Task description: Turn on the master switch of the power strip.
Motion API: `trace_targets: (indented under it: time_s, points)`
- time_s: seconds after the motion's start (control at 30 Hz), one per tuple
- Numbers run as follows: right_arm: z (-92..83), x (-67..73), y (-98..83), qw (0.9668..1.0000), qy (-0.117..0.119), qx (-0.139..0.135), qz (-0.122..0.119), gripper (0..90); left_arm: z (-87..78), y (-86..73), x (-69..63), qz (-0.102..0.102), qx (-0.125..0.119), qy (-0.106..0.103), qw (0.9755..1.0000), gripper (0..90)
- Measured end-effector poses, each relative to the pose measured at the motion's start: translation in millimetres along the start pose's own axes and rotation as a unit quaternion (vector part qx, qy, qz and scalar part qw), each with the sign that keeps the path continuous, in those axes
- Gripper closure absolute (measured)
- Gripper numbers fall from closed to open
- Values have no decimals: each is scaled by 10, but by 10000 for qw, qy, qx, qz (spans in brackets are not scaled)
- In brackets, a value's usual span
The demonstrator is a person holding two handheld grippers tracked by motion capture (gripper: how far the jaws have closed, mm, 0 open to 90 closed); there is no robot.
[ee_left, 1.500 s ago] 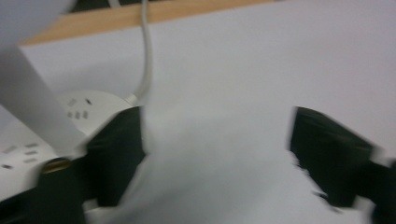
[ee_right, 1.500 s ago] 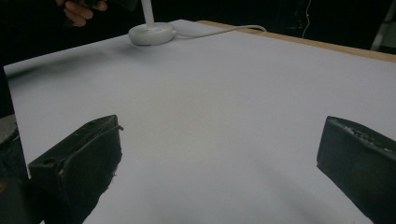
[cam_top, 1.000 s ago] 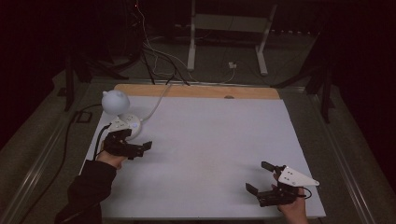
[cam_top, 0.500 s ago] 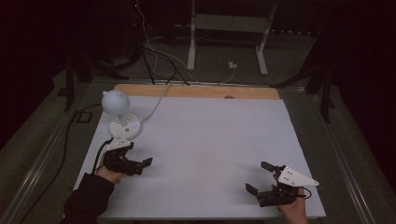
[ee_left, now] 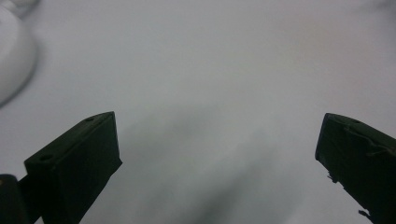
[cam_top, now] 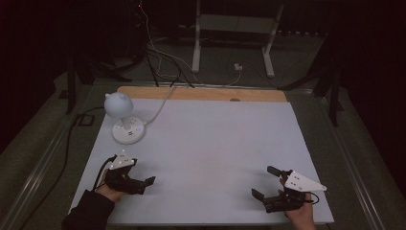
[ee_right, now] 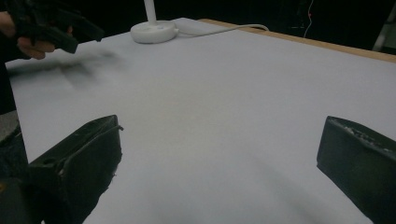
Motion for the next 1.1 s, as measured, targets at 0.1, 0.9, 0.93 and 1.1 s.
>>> trace_targets:
  time_s: [0.1,0.9,0.93,1.1]
  points:
    - [-2,1,1,10000,-7,3,0,0,6,-64,-40,16,67,-45,10000,3]
    - [6,5,-5,10000,7,51,-38,0,-10,-484,-124,294,226,317,9988,3]
    - [6,5,-5,10000,6,52,-41,0,0,-482,-119,302,220,340,9987,3]
    - [9,-1,-8,10000,12,57,-26,0,-19,-463,-141,380,35,272,9989,3]
Point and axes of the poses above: each handheld gripper's, and its own axes: z roughly forward along the jaws, y roughly out of its top, x roughly to its left, the point moved 1 cm from there along z, roughly forward along the jaws, and after that the axes turned 13 degrees about x, right-handed, at the moved point
